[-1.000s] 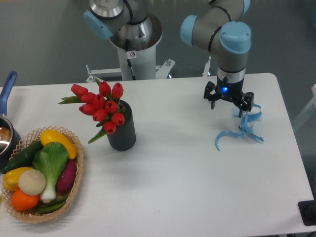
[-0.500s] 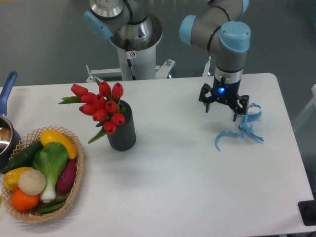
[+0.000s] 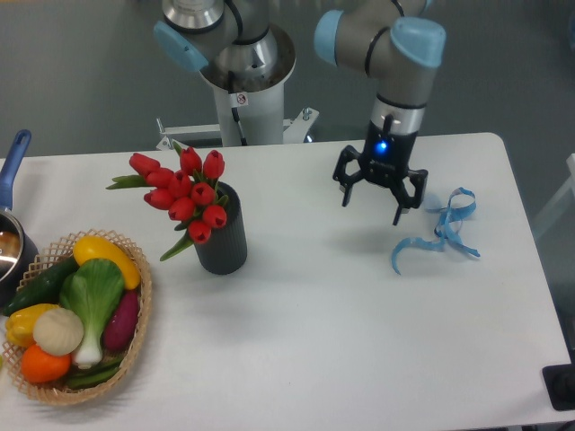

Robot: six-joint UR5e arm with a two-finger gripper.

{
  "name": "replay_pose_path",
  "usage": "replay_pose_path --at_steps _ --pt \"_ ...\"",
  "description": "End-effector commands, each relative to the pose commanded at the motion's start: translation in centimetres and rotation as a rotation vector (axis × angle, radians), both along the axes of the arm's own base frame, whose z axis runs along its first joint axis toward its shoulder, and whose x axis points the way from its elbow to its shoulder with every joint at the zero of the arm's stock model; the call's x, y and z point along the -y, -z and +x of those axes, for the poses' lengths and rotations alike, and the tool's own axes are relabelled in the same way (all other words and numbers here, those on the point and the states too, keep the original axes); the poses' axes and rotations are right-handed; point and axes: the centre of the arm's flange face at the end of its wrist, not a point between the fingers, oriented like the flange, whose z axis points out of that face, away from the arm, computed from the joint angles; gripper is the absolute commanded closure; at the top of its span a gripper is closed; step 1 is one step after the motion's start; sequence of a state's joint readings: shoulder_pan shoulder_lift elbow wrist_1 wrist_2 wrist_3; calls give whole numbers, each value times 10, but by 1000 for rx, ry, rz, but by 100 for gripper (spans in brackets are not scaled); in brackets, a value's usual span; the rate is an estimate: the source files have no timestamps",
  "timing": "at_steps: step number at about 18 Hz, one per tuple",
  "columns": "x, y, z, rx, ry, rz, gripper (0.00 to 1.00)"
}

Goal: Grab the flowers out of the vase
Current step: 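Move the open gripper over to the red tulip stems above the vase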

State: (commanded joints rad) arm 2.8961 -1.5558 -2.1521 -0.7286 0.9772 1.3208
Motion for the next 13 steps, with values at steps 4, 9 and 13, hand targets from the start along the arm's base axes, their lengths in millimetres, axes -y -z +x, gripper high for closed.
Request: replay_pose_path --at_steps 4,9,13 --pt "3 -22 32 -50 15 27 0" --pt "-12 -21 71 88 107 342 0" --pt "-17 -19 92 141 148 450 0"
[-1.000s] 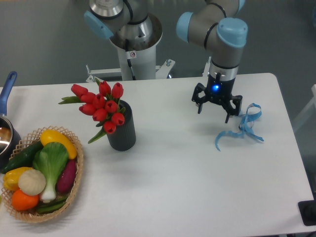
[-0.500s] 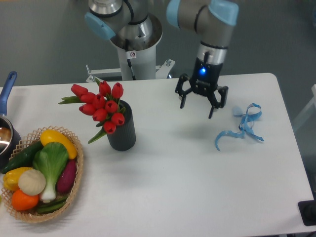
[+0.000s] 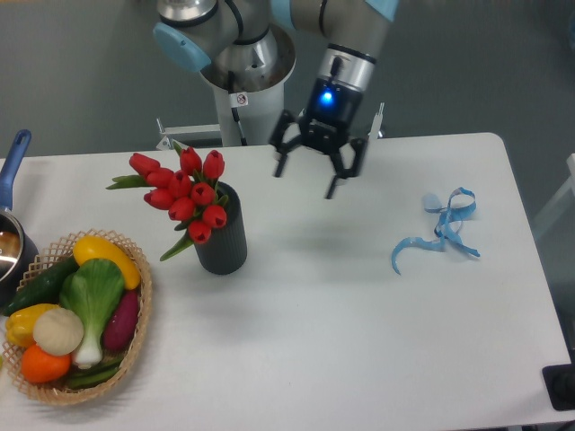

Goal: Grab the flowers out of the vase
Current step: 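Move the open gripper over to the red tulip stems above the vase, then close the gripper around the tulip stems at the vase rim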

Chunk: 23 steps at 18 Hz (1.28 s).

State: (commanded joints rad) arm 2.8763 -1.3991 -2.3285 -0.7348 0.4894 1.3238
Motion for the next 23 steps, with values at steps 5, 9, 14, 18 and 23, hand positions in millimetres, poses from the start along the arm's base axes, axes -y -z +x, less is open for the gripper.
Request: replay_pose_path --at_steps 5,9,14,18,23 --pt "-9 14 26 21 49 -7 0" --pt "-16 18 34 30 77 -12 0" --pt "-28 25 40 36 119 -16 0" --pt "-41 43 44 57 170 -27 0" --pt "-58 48 51 67 222 -28 0"
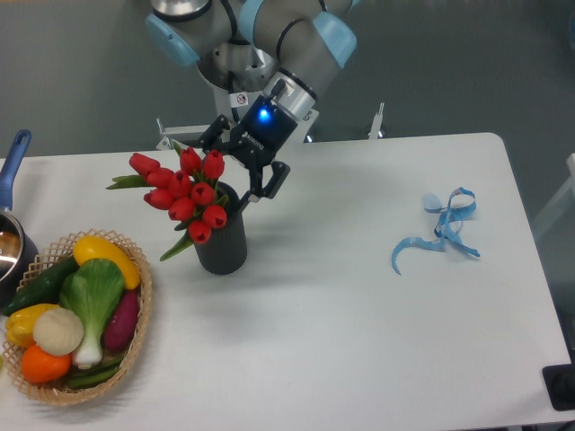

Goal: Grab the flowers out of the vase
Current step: 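Close the gripper around the tulip stems at the vase rim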

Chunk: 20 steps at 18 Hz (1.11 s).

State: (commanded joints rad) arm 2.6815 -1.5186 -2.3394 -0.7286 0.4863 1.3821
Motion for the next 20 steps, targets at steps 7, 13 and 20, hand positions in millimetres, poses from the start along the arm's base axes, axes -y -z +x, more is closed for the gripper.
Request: replay_pose_path --at_steps 7,13,20 --pt "-9 1 1 6 22 1 70" --pt "-11 -15 -4 -13 12 13 100" --pt "-10 -51 -8 28 -49 30 100"
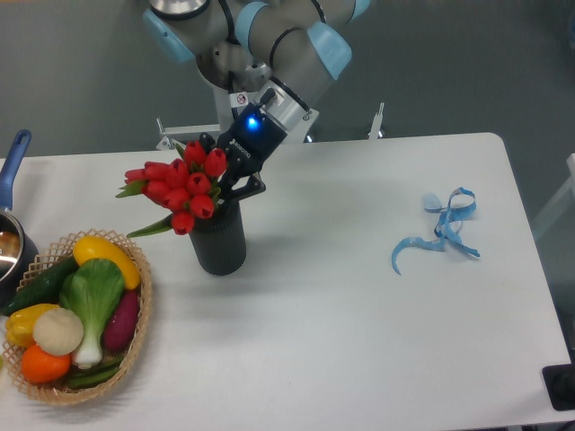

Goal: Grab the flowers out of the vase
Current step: 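Close the gripper around the tulip stems at the vase rim, then lift the tulip bouquet straight up out of the black vase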

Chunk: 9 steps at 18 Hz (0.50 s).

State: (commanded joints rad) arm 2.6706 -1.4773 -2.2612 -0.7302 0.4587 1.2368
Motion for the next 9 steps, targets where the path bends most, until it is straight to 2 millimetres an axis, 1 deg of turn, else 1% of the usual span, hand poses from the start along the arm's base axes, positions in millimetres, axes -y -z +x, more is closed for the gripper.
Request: replay_pose_path --at_steps 2,5,8,9 --pt "-2 -23 -5 38 -37 9 100" --pt "-8 -58 -18 119 -94 16 100" --pt "-12 -79 -26 167 -132 11 100" --pt "-12 -81 -27 183 -135 14 100"
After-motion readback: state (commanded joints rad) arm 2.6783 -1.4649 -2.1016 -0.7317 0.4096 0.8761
